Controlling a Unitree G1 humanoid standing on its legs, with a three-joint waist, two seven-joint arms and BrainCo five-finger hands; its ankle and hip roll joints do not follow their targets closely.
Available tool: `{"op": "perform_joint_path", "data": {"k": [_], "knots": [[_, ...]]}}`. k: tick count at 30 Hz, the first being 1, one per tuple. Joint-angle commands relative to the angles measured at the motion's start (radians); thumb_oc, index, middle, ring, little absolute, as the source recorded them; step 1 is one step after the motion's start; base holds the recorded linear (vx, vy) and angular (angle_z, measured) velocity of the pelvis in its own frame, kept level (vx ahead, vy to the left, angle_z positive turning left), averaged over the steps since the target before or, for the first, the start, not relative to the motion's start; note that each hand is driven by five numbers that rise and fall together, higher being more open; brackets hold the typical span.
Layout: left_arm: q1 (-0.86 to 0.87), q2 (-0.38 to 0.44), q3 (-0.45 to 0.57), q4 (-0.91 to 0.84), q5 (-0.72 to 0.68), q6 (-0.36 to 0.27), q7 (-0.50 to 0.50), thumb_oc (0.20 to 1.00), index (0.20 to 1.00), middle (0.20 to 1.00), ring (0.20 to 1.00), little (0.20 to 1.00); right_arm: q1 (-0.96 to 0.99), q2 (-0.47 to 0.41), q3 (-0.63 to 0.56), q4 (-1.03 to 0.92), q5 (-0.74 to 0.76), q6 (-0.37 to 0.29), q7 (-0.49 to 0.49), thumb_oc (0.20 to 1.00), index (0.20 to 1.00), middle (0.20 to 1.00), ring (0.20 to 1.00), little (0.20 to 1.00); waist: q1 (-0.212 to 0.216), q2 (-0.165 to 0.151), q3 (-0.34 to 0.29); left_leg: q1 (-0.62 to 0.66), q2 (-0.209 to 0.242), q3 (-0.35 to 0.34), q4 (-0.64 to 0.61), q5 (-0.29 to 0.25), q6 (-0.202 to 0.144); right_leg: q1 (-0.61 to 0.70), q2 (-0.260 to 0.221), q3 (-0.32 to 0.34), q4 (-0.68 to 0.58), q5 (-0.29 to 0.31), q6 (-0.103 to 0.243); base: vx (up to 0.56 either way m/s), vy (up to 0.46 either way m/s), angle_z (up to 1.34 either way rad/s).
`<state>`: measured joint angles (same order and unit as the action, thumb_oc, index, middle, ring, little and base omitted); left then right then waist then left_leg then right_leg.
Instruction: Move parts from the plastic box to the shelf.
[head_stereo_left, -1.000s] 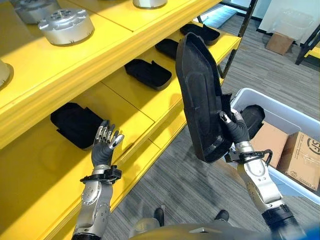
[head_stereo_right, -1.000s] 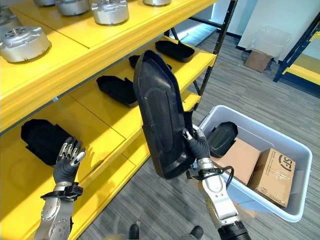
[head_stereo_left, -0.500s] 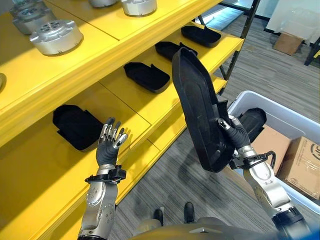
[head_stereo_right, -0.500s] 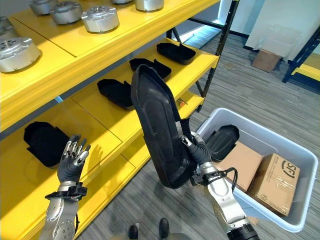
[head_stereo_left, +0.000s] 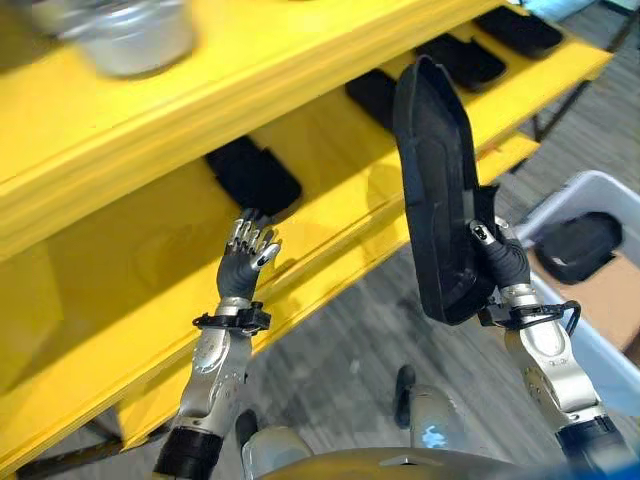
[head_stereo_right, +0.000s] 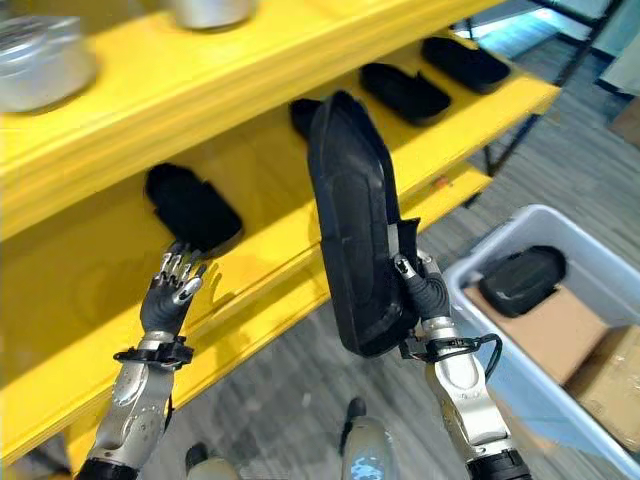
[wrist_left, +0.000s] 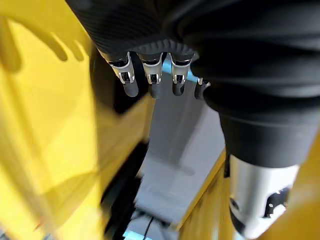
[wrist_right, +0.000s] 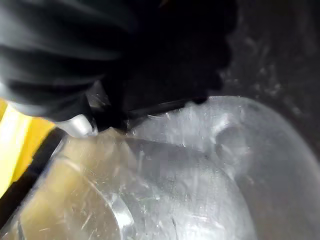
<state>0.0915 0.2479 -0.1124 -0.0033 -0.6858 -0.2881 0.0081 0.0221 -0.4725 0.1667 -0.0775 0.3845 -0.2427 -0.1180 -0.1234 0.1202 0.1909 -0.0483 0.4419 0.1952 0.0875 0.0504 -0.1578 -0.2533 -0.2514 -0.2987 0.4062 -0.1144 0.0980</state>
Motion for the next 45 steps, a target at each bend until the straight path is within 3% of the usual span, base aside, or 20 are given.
{"op": "perform_joint_path", "data": {"k": [1, 3, 4, 7, 13, 19, 29, 32, 37, 40, 42, 45], "knots": [[0.040, 0.096, 0.066, -0.077, -0.002, -0.039, 0.003, 1.000, 1.000, 1.000, 1.000, 1.000, -0.066, 0.035, 0.045, -0.035, -0.011, -0.087, -0.018, 0.200, 0.200, 0.200, 0.200, 0.200, 0.037, -0.073, -0.050, 0.088, -0.008, 0.006, -0.175, 0.121, -0.028, -0.058, 0.005, 0.099, -0.007, 0.094, 0.050, -0.01, 0.188, 0.80], [0.048, 0.105, 0.074, -0.086, 0.002, -0.037, -0.003, 1.000, 1.000, 1.000, 1.000, 1.000, -0.058, 0.042, 0.037, -0.035, -0.003, -0.085, -0.013, 0.200, 0.200, 0.200, 0.200, 0.200, 0.052, -0.086, -0.048, 0.076, -0.033, -0.003, -0.157, 0.096, -0.021, -0.029, -0.019, 0.098, -0.037, 0.111, 0.065, 0.06, 0.192, 0.41], [0.064, 0.114, 0.089, -0.097, 0.008, -0.039, -0.009, 1.000, 1.000, 1.000, 1.000, 1.000, -0.048, 0.046, 0.035, -0.035, -0.001, -0.082, -0.001, 0.200, 0.200, 0.200, 0.200, 0.200, 0.069, -0.103, -0.046, 0.068, -0.059, -0.013, -0.123, 0.053, -0.012, 0.008, -0.044, 0.090, -0.062, 0.125, 0.080, 0.10, 0.204, 0.48], [0.070, 0.118, 0.102, -0.095, 0.006, -0.039, -0.008, 1.000, 1.000, 1.000, 1.000, 1.000, -0.045, 0.051, 0.041, -0.032, -0.003, -0.069, 0.015, 0.200, 0.200, 0.200, 0.200, 0.200, 0.088, -0.133, -0.028, 0.036, -0.099, -0.038, -0.022, -0.011, -0.003, 0.060, -0.082, 0.079, -0.090, 0.141, 0.096, 0.06, 0.152, 0.38], [0.065, 0.133, 0.113, -0.096, 0.006, -0.040, 0.005, 1.000, 1.000, 1.000, 1.000, 1.000, -0.049, 0.069, 0.084, -0.007, 0.021, -0.049, 0.043, 0.200, 0.200, 0.200, 0.200, 0.200, 0.119, -0.170, -0.002, -0.031, -0.156, -0.096, 0.110, -0.089, 0.010, 0.142, -0.132, 0.046, -0.121, 0.146, 0.109, 0.05, 0.092, 0.22], [0.065, 0.142, 0.128, -0.101, 0.012, -0.040, 0.016, 1.000, 1.000, 1.000, 1.000, 1.000, -0.090, 0.094, 0.149, 0.036, 0.037, -0.030, 0.067, 0.200, 0.200, 0.200, 0.200, 0.200, 0.156, -0.190, 0.012, -0.075, -0.191, -0.132, 0.172, -0.123, 0.023, 0.179, -0.156, 0.023, -0.137, 0.151, 0.114, 0.04, 0.057, 0.18], [0.055, 0.163, 0.165, -0.086, 0.024, -0.040, 0.061, 1.000, 1.000, 1.000, 1.000, 1.000, -0.312, 0.181, 0.298, 0.086, 0.043, -0.020, 0.075, 0.200, 0.200, 0.200, 0.200, 0.200, 0.276, -0.226, 0.027, -0.143, -0.251, -0.199, 0.215, -0.142, 0.045, 0.233, -0.182, -0.052, -0.162, 0.167, 0.119, 0.03, 0.011, 0.29], [0.046, 0.174, 0.161, -0.086, 0.022, -0.040, 0.069, 1.000, 1.000, 1.000, 1.000, 1.000, -0.396, 0.226, 0.318, 0.149, 0.047, -0.021, 0.046, 0.200, 0.200, 0.200, 0.200, 0.200, 0.310, -0.229, 0.029, -0.156, -0.261, -0.211, 0.223, -0.147, 0.051, 0.236, -0.185, -0.066, -0.163, 0.175, 0.121, 0.03, -0.007, 0.21], [0.026, 0.220, 0.102, -0.103, -0.019, -0.031, 0.059, 1.000, 1.000, 1.000, 1.000, 1.000, -0.654, 0.301, 0.270, 0.348, 0.026, -0.017, -0.086, 0.200, 0.200, 0.200, 0.200, 0.200, 0.388, -0.220, 0.052, -0.206, -0.279, -0.246, 0.269, -0.154, 0.060, 0.231, -0.191, -0.086, -0.140, 0.166, 0.117, 0.00, -0.014, 0.18], [0.021, 0.240, 0.076, -0.110, -0.040, -0.028, 0.049, 1.000, 1.000, 1.000, 1.000, 1.000, -0.752, 0.297, 0.238, 0.406, 0.037, -0.019, -0.122, 0.200, 0.200, 0.200, 0.200, 0.200, 0.401, -0.209, 0.075, -0.232, -0.280, -0.255, 0.304, -0.163, 0.062, 0.210, -0.190, -0.080, -0.109, 0.152, 0.111, -0.07, 0.005, 0.13], [-0.002, 0.284, 0.024, -0.120, -0.074, -0.026, 0.038, 1.000, 1.000, 1.000, 1.000, 1.000, -0.966, 0.264, 0.184, 0.557, 0.070, -0.019, -0.201, 0.200, 0.200, 0.200, 0.200, 0.200, 0.413, -0.175, 0.123, -0.304, -0.275, -0.280, 0.394, -0.186, 0.064, 0.133, -0.193, -0.056, -0.012, 0.112, 0.100, -0.19, 0.027, 0.06], [-0.019, 0.302, -0.006, -0.127, -0.090, -0.030, 0.036, 1.000, 1.000, 1.000, 1.000, 1.000, -1.055, 0.259, 0.168, 0.632, 0.093, -0.024, -0.234, 0.200, 0.200, 0.200, 0.200, 0.200, 0.411, -0.155, 0.146, -0.344, -0.275, -0.291, 0.446, -0.203, 0.065, 0.089, -0.196, -0.040, 0.047, 0.080, 0.095, -0.11, 0.025, 0.01]]}}
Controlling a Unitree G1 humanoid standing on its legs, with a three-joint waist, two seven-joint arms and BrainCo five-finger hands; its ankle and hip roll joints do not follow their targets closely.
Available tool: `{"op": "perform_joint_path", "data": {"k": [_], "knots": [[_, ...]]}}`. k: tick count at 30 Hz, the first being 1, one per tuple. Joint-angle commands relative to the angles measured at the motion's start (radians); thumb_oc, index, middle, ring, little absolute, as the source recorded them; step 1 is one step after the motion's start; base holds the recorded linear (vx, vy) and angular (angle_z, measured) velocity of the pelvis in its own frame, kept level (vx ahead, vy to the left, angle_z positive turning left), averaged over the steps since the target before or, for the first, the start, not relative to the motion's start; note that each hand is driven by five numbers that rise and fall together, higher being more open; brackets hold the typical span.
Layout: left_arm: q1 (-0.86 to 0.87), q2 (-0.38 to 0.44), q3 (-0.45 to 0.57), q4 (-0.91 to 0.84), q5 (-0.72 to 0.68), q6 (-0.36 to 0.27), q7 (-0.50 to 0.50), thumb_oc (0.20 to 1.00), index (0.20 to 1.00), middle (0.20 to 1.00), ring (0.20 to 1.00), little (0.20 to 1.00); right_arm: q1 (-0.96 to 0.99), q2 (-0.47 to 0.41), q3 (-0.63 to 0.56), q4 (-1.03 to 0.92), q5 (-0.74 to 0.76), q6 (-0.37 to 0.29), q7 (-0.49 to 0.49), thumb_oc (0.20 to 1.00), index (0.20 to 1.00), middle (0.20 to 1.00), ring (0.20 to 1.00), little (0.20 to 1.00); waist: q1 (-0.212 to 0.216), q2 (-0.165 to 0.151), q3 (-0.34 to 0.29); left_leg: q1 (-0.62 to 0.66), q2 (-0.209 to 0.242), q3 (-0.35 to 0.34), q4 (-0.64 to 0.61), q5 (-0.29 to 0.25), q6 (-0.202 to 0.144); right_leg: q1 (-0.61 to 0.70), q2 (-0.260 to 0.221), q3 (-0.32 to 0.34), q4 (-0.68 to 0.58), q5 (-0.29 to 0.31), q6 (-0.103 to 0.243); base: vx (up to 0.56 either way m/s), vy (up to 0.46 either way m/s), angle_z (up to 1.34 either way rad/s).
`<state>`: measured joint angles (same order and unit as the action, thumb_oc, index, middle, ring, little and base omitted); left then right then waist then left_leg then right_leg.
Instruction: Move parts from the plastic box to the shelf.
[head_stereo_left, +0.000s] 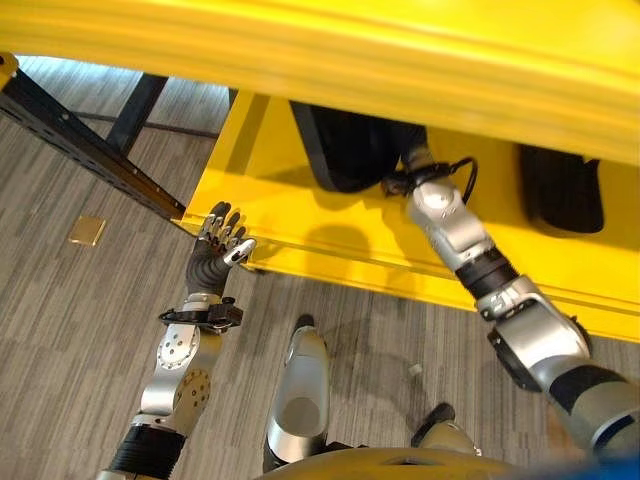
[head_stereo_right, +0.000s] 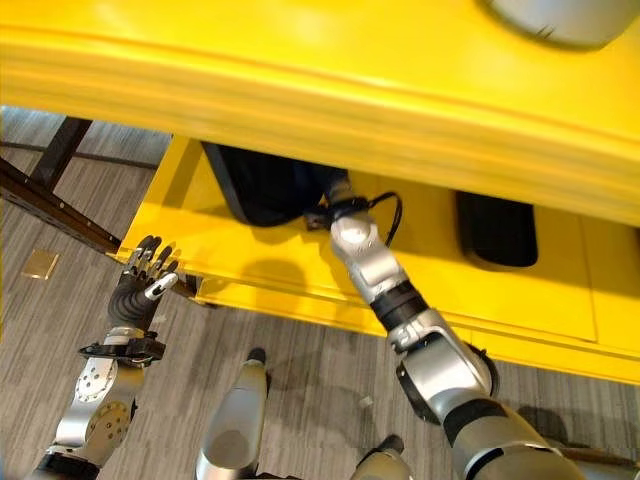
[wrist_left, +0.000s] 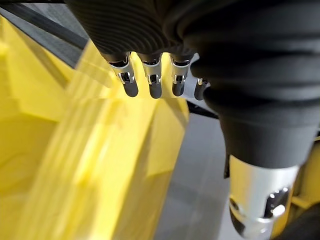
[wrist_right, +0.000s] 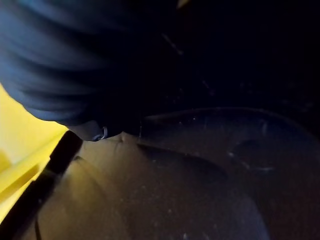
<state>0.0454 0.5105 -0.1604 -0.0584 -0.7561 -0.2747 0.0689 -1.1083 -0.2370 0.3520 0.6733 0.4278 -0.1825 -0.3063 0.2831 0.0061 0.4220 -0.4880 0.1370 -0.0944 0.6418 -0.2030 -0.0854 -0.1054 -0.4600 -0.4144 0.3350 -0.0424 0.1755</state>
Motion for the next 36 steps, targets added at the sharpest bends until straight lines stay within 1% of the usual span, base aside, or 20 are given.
{"op": "perform_joint_path", "data": {"k": [1, 4, 5, 9, 12, 17, 22, 25, 36], "knots": [[0.025, 0.042, 0.032, -0.074, -0.023, -0.043, -0.024, 1.000, 1.000, 1.000, 1.000, 1.000, 0.052, 0.027, -0.028, -0.096, 0.059, -0.083, -0.055, 0.200, 0.200, 0.200, 0.200, 0.200, 0.003, -0.035, -0.080, 0.086, 0.027, -0.006, -0.098, 0.047, -0.005, -0.073, 0.012, 0.079, 0.135, 0.001, 0.015, -0.08, 0.021, -0.01], [0.015, 0.051, 0.010, -0.082, -0.037, -0.048, -0.023, 1.000, 1.000, 1.000, 1.000, 1.000, -0.016, 0.014, -0.029, -0.036, 0.066, -0.081, -0.072, 0.200, 0.200, 0.200, 0.200, 0.200, 0.002, -0.023, -0.064, 0.044, 0.024, -0.015, -0.058, 0.039, -0.002, -0.120, 0.010, 0.095, 0.183, -0.021, 0.009, -0.09, 0.029, 0.00], [0.011, 0.057, -0.001, -0.086, -0.042, -0.050, -0.021, 1.000, 1.000, 1.000, 1.000, 1.000, -0.057, 0.006, -0.031, 0.006, 0.071, -0.080, -0.083, 0.200, 0.200, 0.200, 0.200, 0.200, 0.000, -0.014, -0.053, 0.019, 0.021, -0.019, -0.033, 0.034, 0.001, -0.153, 0.010, 0.105, 0.217, -0.032, 0.006, -0.11, 0.053, 0.03], [0.005, 0.064, -0.016, -0.094, -0.048, -0.054, -0.018, 1.000, 1.000, 1.000, 1.000, 1.000, -0.098, -0.007, -0.032, 0.051, 0.079, -0.081, -0.093, 0.200, 0.200, 0.200, 0.200, 0.200, -0.006, -0.001, -0.041, -0.028, 0.017, -0.026, 0.011, 0.023, 0.008, -0.208, 0.009, 0.121, 0.269, -0.050, 0.000, -0.07, 0.025, 0.02], [-0.005, 0.070, -0.036, -0.102, -0.042, -0.054, -0.018, 1.000, 1.000, 1.000, 1.000, 1.000, -0.123, -0.018, -0.028, 0.083, 0.087, -0.082, -0.097, 0.200, 0.200, 0.200, 0.200, 0.200, -0.020, 0.006, -0.035, -0.070, 0.013, -0.027, 0.043, 0.016, 0.009, -0.257, 0.005, 0.135, 0.308, -0.062, -0.002, -0.07, 0.042, -0.01], [-0.008, 0.069, -0.056, -0.108, -0.049, -0.058, -0.010, 1.000, 1.000, 1.000, 1.000, 1.000, -0.146, -0.026, -0.022, 0.147, 0.092, -0.079, -0.102, 0.200, 0.200, 0.200, 0.200, 0.200, -0.034, 0.008, -0.027, -0.110, 0.008, -0.028, 0.064, 0.014, 0.012, -0.304, 0.006, 0.150, 0.331, -0.065, -0.008, -0.06, 0.026, -0.05], [-0.001, 0.074, -0.052, -0.113, -0.048, -0.067, -0.005, 1.000, 1.000, 1.000, 1.000, 1.000, -0.164, -0.029, -0.020, 0.212, 0.089, -0.075, -0.101, 0.200, 0.200, 0.200, 0.200, 0.200, -0.044, 0.012, -0.020, -0.132, 0.007, -0.027, 0.076, 0.012, 0.014, -0.338, 0.008, 0.166, 0.345, -0.066, -0.010, -0.04, 0.020, -0.07], [0.004, 0.073, -0.045, -0.112, -0.049, -0.074, 0.001, 1.000, 1.000, 1.000, 1.000, 1.000, -0.174, -0.045, -0.012, 0.263, 0.084, -0.065, -0.099, 0.200, 0.200, 0.200, 0.200, 0.200, -0.053, 0.016, -0.015, -0.148, 0.005, -0.023, 0.083, 0.013, 0.016, -0.358, 0.010, 0.176, 0.355, -0.066, -0.013, -0.03, 0.014, -0.02], [0.014, 0.061, -0.035, -0.105, -0.045, -0.085, 0.012, 1.000, 1.000, 1.000, 1.000, 1.000, -0.119, -0.053, -0.011, 0.302, 0.072, -0.061, -0.095, 0.200, 0.200, 0.200, 0.200, 0.200, -0.078, 0.007, 0.001, -0.149, 0.014, -0.014, 0.072, 0.017, 0.015, -0.376, 0.021, 0.187, 0.348, -0.058, -0.016, 0.00, 0.000, -0.01]]}}
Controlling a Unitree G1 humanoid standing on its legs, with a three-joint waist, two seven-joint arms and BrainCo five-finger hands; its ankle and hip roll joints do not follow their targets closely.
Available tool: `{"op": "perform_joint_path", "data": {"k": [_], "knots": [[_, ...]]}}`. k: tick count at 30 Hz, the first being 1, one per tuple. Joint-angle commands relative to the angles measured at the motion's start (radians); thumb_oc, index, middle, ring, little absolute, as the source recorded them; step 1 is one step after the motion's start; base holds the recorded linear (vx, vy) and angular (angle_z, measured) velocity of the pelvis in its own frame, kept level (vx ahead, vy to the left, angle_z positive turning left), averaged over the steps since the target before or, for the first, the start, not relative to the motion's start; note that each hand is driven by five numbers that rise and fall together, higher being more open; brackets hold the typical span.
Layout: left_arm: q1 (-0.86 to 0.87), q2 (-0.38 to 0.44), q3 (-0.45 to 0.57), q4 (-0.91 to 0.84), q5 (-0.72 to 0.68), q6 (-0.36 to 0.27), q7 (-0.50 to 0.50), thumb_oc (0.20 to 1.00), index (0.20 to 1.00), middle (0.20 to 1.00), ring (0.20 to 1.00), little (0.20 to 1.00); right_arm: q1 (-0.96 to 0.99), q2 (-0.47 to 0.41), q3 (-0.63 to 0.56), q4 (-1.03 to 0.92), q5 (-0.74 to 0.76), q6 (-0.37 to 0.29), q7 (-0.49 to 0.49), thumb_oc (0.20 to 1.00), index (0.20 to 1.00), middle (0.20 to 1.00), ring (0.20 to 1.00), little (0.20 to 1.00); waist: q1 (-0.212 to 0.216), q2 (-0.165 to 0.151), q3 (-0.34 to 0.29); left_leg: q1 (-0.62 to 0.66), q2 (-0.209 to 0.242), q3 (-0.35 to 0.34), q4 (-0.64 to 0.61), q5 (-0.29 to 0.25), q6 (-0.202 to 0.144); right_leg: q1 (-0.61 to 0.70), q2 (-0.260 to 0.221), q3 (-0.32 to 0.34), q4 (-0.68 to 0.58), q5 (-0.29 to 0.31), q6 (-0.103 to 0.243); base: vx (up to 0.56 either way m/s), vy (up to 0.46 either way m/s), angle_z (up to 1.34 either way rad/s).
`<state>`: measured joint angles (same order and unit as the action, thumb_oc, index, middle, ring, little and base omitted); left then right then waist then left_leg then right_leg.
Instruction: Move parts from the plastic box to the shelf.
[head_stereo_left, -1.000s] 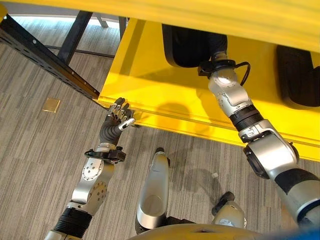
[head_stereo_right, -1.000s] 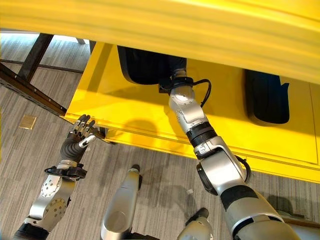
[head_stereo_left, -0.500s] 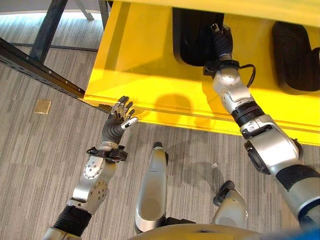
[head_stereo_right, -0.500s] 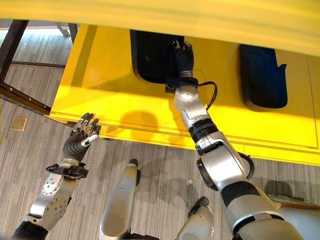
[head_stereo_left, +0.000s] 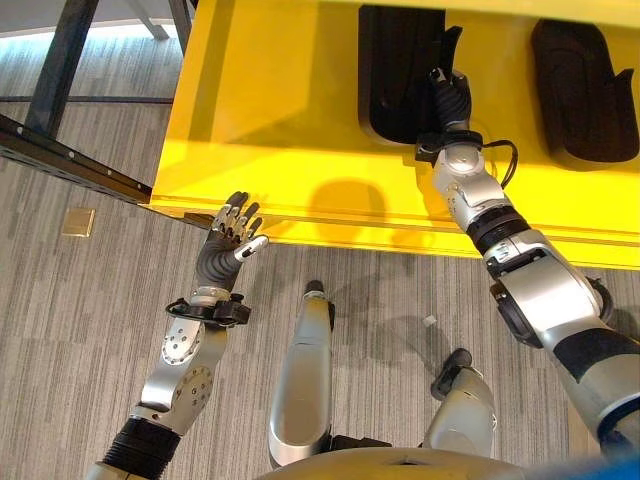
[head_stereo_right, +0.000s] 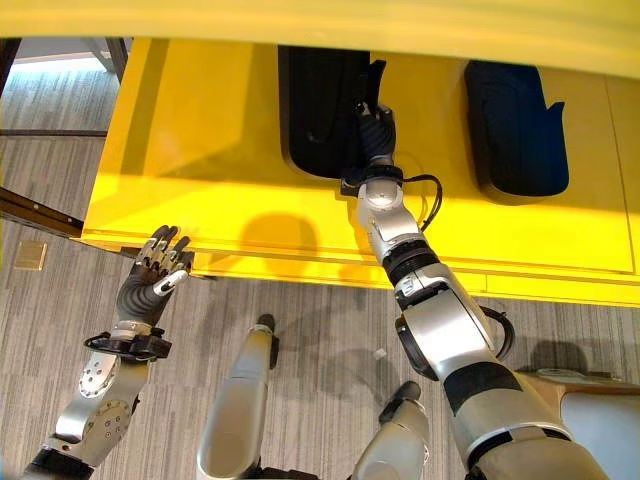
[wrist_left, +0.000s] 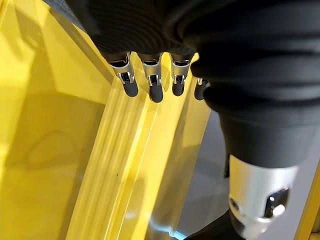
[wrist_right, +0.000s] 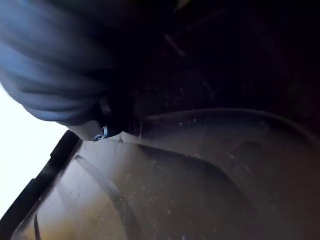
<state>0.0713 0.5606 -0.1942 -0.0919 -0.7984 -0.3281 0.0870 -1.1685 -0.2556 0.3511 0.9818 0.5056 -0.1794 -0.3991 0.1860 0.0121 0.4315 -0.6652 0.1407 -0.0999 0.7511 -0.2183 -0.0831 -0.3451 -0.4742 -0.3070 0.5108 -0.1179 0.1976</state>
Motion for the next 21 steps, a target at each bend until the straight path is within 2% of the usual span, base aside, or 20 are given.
{"op": "perform_joint_path", "data": {"k": [1, 11, 12, 13, 19, 20, 21], "knots": [[-0.010, 0.011, -0.005, -0.071, -0.004, -0.035, -0.008, 1.000, 1.000, 1.000, 1.000, 1.000, -0.053, -0.041, -0.013, 0.005, -0.006, -0.066, -0.004, 0.200, 0.200, 0.200, 0.200, 0.200, 0.016, 0.000, -0.002, 0.025, 0.012, -0.010, -0.031, 0.031, 0.013, -0.138, 0.035, 0.081, 0.173, 0.017, -0.038, 0.00, 0.000, 0.00], [-0.034, 0.007, -0.028, -0.054, 0.000, -0.040, -0.002, 1.000, 1.000, 1.000, 1.000, 1.000, -0.026, -0.058, -0.016, 0.041, -0.023, -0.060, -0.011, 0.200, 0.200, 0.200, 0.200, 0.200, 0.008, 0.001, 0.024, 0.021, 0.016, -0.011, -0.026, 0.032, 0.009, -0.143, 0.036, 0.084, 0.184, 0.009, -0.041, 0.01, -0.003, -0.01], [-0.033, 0.007, -0.028, -0.053, 0.000, -0.040, -0.002, 1.000, 1.000, 1.000, 1.000, 1.000, -0.025, -0.057, -0.015, 0.041, -0.023, -0.060, -0.011, 0.200, 0.200, 0.200, 0.200, 0.200, 0.009, 0.001, 0.023, 0.031, 0.019, -0.014, -0.014, 0.001, 0.004, -0.135, 0.038, 0.090, 0.197, -0.016, -0.030, 0.00, -0.021, -0.07], [-0.039, 0.008, -0.031, -0.049, 0.001, -0.038, -0.002, 1.000, 1.000, 1.000, 1.000, 1.000, -0.027, -0.061, -0.013, 0.053, -0.030, -0.057, -0.009, 0.200, 0.200, 0.200, 0.200, 0.200, 0.007, 0.001, 0.026, 0.020, 0.016, -0.012, -0.029, 0.034, 0.009, -0.144, 0.038, 0.083, 0.183, 0.010, -0.041, 0.00, -0.014, -0.05], [-0.048, 0.006, -0.033, -0.053, -0.001, -0.045, 0.002, 1.000, 1.000, 1.000, 1.000, 1.000, -0.042, -0.067, -0.008, 0.078, -0.046, -0.054, -0.014, 0.200, 0.200, 0.200, 0.200, 0.200, 0.006, 0.001, 0.039, 0.018, 0.017, -0.010, -0.031, 0.037, 0.008, -0.148, 0.039, 0.079, 0.183, 0.011, -0.042, 0.00, -0.006, -0.01], [-0.047, 0.007, -0.034, -0.049, -0.001, -0.046, 0.002, 1.000, 1.000, 1.000, 1.000, 1.000, -0.048, -0.066, -0.005, 0.091, -0.050, -0.054, -0.014, 0.200, 0.200, 0.200, 0.200, 0.200, 0.007, 0.001, 0.040, 0.029, 0.022, -0.014, -0.023, 0.008, 0.002, -0.140, 0.043, 0.084, 0.195, -0.013, -0.032, 0.00, 0.000, 0.00], [-0.048, 0.006, -0.033, -0.049, -0.002, -0.046, 0.003, 1.000, 1.000, 1.000, 1.000, 1.000, -0.051, -0.067, -0.003, 0.092, -0.052, -0.053, -0.015, 0.200, 0.200, 0.200, 0.200, 0.200, 0.005, 0.001, 0.042, 0.020, 0.019, -0.011, -0.037, 0.040, 0.007, -0.148, 0.042, 0.080, 0.180, 0.013, -0.043, 0.00, 0.000, 0.00]]}}
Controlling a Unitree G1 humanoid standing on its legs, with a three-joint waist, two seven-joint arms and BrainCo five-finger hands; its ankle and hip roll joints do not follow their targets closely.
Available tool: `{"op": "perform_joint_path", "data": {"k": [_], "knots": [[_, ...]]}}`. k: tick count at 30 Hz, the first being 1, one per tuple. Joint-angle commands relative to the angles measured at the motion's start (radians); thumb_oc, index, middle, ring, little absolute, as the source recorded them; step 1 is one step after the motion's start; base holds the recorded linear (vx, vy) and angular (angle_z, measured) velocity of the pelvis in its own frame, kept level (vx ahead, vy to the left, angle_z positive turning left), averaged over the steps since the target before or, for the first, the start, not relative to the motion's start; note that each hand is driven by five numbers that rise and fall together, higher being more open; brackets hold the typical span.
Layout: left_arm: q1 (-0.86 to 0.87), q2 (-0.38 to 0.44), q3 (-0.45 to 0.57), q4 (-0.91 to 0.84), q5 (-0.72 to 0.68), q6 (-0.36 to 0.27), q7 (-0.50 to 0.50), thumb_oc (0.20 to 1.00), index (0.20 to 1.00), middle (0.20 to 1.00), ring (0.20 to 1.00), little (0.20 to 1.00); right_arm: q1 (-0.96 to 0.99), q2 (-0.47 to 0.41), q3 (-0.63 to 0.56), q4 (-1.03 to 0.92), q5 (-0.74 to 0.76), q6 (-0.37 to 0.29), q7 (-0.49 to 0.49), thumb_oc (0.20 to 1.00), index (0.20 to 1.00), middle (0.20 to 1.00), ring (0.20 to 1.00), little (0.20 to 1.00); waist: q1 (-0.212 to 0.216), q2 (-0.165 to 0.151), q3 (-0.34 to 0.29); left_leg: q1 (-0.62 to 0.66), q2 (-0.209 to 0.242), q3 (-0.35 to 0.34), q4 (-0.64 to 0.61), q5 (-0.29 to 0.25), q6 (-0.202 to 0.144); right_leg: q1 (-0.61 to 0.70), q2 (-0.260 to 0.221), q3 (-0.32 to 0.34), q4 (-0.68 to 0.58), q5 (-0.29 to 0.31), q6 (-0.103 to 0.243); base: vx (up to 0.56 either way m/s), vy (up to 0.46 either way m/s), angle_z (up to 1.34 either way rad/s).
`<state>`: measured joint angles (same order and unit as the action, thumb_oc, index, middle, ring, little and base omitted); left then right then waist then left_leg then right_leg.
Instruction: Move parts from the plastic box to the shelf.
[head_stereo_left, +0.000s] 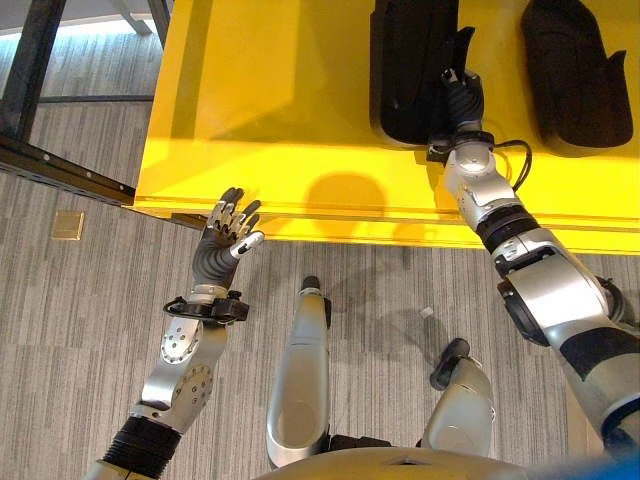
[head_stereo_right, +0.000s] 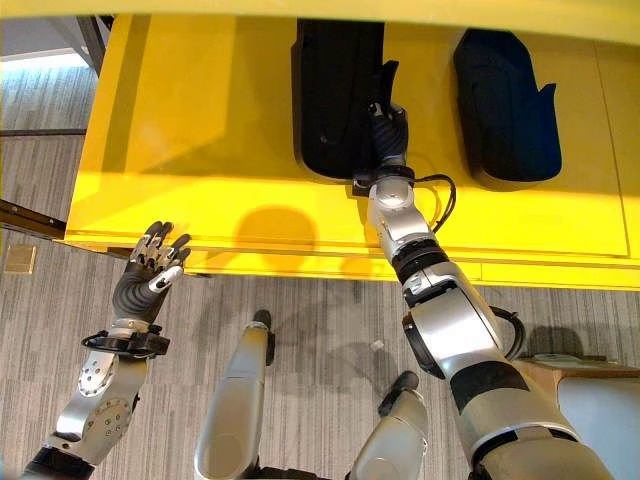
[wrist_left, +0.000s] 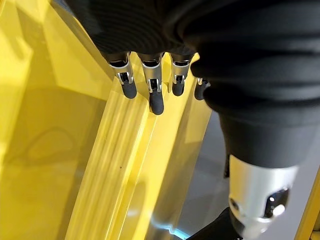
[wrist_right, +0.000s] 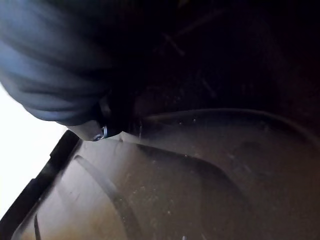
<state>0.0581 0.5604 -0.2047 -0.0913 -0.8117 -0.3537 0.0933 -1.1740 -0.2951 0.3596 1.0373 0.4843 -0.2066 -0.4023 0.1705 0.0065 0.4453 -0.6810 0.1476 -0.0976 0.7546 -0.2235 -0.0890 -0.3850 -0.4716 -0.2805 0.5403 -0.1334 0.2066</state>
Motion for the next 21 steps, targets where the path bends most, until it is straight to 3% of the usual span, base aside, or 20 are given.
{"op": "perform_joint_path", "data": {"k": [1, 7, 8, 9, 11, 12, 13, 14, 15, 16, 19, 20, 21], "knots": [[-0.035, 0.005, -0.022, -0.052, 0.012, -0.022, 0.000, 1.000, 1.000, 1.000, 1.000, 1.000, -0.048, -0.025, -0.008, 0.036, -0.033, -0.024, -0.013, 0.200, 0.200, 0.200, 0.200, 0.200, 0.020, 0.006, 0.028, 0.035, 0.013, -0.013, -0.041, 0.046, 0.013, -0.109, 0.040, 0.054, 0.149, 0.030, -0.052, -0.09, 0.014, -0.01], [-0.035, 0.002, -0.022, -0.053, 0.012, -0.024, 0.004, 1.000, 1.000, 1.000, 1.000, 1.000, -0.055, -0.018, -0.002, 0.054, -0.040, -0.022, -0.013, 0.200, 0.200, 0.200, 0.200, 0.200, 0.016, 0.005, 0.029, 0.031, 0.013, -0.011, -0.044, 0.047, 0.013, -0.115, 0.041, 0.059, 0.150, 0.030, -0.051, 0.01, -0.003, 0.00], [-0.033, 0.001, -0.021, -0.052, 0.012, -0.025, 0.005, 1.000, 1.000, 1.000, 1.000, 1.000, -0.059, -0.015, 0.004, 0.062, -0.042, -0.021, -0.013, 0.200, 0.200, 0.200, 0.200, 0.200, 0.017, 0.004, 0.030, 0.041, 0.018, -0.013, -0.034, 0.016, 0.007, -0.109, 0.043, 0.065, 0.164, 0.005, -0.040, 0.00, 0.000, 0.00], [-0.033, 0.001, -0.021, -0.051, 0.012, -0.026, 0.005, 1.000, 1.000, 1.000, 1.000, 1.000, -0.062, -0.014, 0.005, 0.062, -0.043, -0.021, -0.013, 0.200, 0.200, 0.200, 0.200, 0.200, 0.016, 0.004, 0.031, 0.031, 0.015, -0.009, -0.045, 0.048, 0.013, -0.118, 0.041, 0.060, 0.152, 0.031, -0.051, 0.07, -0.019, -0.01], [-0.030, -0.001, -0.018, -0.049, 0.010, -0.028, 0.006, 1.000, 1.000, 1.000, 1.000, 1.000, -0.063, -0.010, 0.006, 0.074, -0.044, -0.018, -0.010, 0.200, 0.200, 0.200, 0.200, 0.200, 0.018, 0.003, 0.029, 0.039, 0.019, -0.012, -0.034, 0.017, 0.007, -0.112, 0.044, 0.067, 0.166, 0.004, -0.040, 0.00, 0.002, -0.02], [-0.030, 0.000, -0.019, -0.049, 0.004, -0.027, 0.004, 1.000, 1.000, 1.000, 1.000, 1.000, -0.071, -0.009, 0.010, 0.082, -0.051, -0.013, -0.010, 0.200, 0.200, 0.200, 0.200, 0.200, 0.017, 0.004, 0.032, 0.029, 0.016, -0.008, -0.045, 0.049, 0.013, -0.119, 0.042, 0.063, 0.153, 0.030, -0.051, 0.00, 0.003, -0.04], [-0.028, 0.000, -0.019, -0.047, 0.003, -0.027, 0.004, 1.000, 1.000, 1.000, 1.000, 1.000, -0.073, -0.008, 0.009, 0.087, -0.050, -0.013, -0.009, 0.244, 0.244, 0.244, 0.244, 0.244, 0.018, 0.004, 0.031, 0.038, 0.020, -0.012, -0.029, 0.014, 0.007, -0.111, 0.044, 0.069, 0.168, 0.003, -0.040, 0.00, 0.000, 0.00], [-0.028, 0.002, -0.018, -0.048, 0.004, -0.029, 0.004, 1.000, 1.000, 1.000, 1.000, 1.000, -0.075, -0.008, 0.011, 0.092, -0.052, -0.012, -0.009, 0.542, 0.542, 0.542, 0.542, 0.542, 0.018, 0.004, 0.031, 0.037, 0.019, -0.012, -0.032, 0.017, 0.007, -0.112, 0.044, 0.068, 0.167, 0.005, -0.041, 0.00, 0.000, 0.00], [-0.028, 0.002, -0.017, -0.050, 0.002, -0.029, 0.004, 1.000, 1.000, 1.000, 1.000, 1.000, -0.078, -0.010, 0.013, 0.096, -0.056, -0.012, -0.010, 0.959, 0.959, 0.959, 0.959, 0.959, 0.017, 0.004, 0.033, 0.028, 0.016, -0.009, -0.044, 0.048, 0.013, -0.120, 0.043, 0.064, 0.155, 0.030, -0.051, 0.00, 0.000, 0.00], [-0.026, 0.002, -0.016, -0.049, 0.002, -0.029, 0.005, 1.000, 1.000, 1.000, 1.000, 1.000, -0.078, -0.010, 0.011, 0.094, -0.055, -0.012, -0.012, 1.000, 1.000, 1.000, 1.000, 1.000, 0.018, 0.004, 0.032, 0.037, 0.019, -0.011, -0.030, 0.015, 0.007, -0.113, 0.045, 0.070, 0.170, 0.003, -0.040, 0.00, 0.000, 0.00], [-0.025, -0.001, -0.013, -0.048, 0.002, -0.031, 0.006, 1.000, 1.000, 1.000, 1.000, 1.000, -0.075, -0.011, 0.005, 0.085, -0.046, -0.019, -0.015, 1.000, 1.000, 1.000, 1.000, 1.000, 0.015, 0.002, 0.032, 0.037, 0.019, -0.010, -0.032, 0.017, 0.006, -0.112, 0.045, 0.069, 0.170, 0.003, -0.041, 0.00, -0.002, 0.00], [-0.026, -0.001, -0.013, -0.048, 0.001, -0.032, 0.007, 1.000, 1.000, 1.000, 1.000, 1.000, -0.074, -0.012, 0.004, 0.080, -0.044, -0.019, -0.018, 1.000, 1.000, 1.000, 1.000, 1.000, 0.013, 0.002, 0.035, 0.027, 0.016, -0.008, -0.044, 0.049, 0.013, -0.120, 0.043, 0.066, 0.158, 0.029, -0.052, 0.00, 0.000, 0.00], [-0.025, -0.001, -0.012, -0.046, 0.002, -0.032, 0.009, 1.000, 1.000, 1.000, 1.000, 1.000, -0.071, -0.013, 0.002, 0.076, -0.041, -0.021, -0.017, 1.000, 1.000, 1.000, 1.000, 1.000, 0.012, 0.001, 0.034, 0.036, 0.019, -0.011, -0.031, 0.018, 0.006, -0.113, 0.045, 0.073, 0.172, 0.003, -0.041, 0.00, 0.000, 0.00]]}}
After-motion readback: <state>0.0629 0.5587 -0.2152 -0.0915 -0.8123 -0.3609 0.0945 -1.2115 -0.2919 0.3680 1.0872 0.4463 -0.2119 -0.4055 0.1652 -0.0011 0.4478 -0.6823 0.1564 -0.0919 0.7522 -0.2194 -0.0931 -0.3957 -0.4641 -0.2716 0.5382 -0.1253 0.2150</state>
